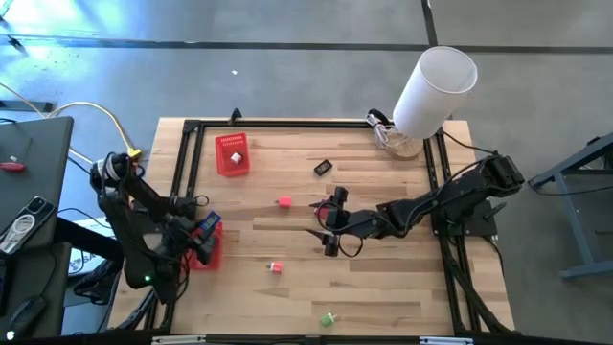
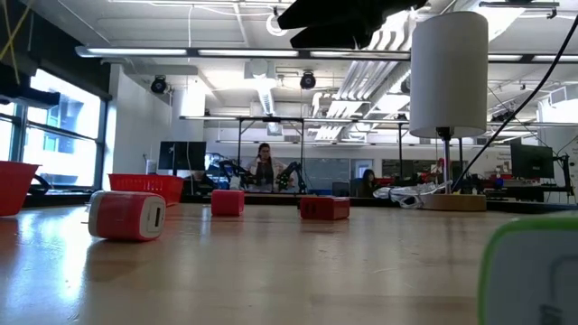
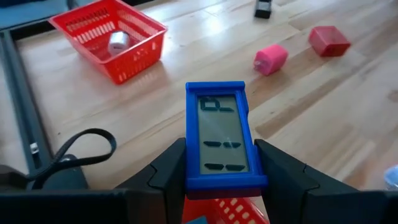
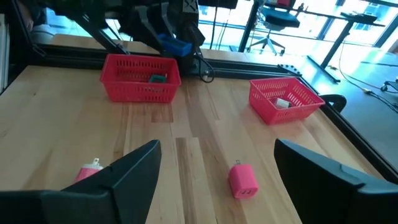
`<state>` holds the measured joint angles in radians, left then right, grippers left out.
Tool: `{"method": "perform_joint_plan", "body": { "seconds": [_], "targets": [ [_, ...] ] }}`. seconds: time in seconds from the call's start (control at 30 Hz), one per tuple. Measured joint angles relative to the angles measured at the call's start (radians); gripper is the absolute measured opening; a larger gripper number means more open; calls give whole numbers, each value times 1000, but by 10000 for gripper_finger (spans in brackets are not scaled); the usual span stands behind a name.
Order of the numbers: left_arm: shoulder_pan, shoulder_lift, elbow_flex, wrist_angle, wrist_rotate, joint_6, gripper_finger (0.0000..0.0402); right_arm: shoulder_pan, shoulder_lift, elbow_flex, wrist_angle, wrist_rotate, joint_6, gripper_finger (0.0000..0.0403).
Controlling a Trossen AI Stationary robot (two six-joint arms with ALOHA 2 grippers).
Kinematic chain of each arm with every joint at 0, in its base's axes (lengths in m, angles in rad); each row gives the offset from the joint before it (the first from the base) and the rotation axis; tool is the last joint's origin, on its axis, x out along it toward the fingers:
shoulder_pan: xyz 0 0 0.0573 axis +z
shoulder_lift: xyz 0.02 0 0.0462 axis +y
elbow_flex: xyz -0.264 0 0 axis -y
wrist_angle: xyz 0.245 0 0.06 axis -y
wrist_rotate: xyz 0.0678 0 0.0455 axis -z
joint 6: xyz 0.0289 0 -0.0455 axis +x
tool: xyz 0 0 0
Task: Pick & Place Office items
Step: Put the blue digital clock into the bottom red bin
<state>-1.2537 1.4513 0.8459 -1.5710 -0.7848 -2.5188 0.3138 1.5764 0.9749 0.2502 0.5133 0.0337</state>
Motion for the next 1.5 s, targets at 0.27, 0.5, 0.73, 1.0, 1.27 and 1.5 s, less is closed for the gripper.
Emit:
{"method": "perform_joint_plan", "body": {
  "seconds": [0.27, 0.5, 0.73, 1.0, 1.27, 1.5],
  "targets": [
    [-8, -37, 1, -1, -34, 42, 148, 0, 0, 0, 10, -26, 0, 301],
    [40, -131, 1, 0, -197, 286, 148, 0, 0, 0, 21, -46, 0, 301],
    [193, -293, 1, -1, -302, 669, 148, 0, 0, 0, 39, -46, 0, 301],
    [292, -567, 1, 66, -350, 1134, 148, -3, 0, 0, 39, -45, 0, 301],
    [325, -779, 2, 455, -160, 1750, 148, -21, 0, 0, 39, -46, -1, 301],
    [511, -794, 3, 544, 165, 1947, 148, -48, 0, 0, 62, -105, 26, 301]
  ]
}}
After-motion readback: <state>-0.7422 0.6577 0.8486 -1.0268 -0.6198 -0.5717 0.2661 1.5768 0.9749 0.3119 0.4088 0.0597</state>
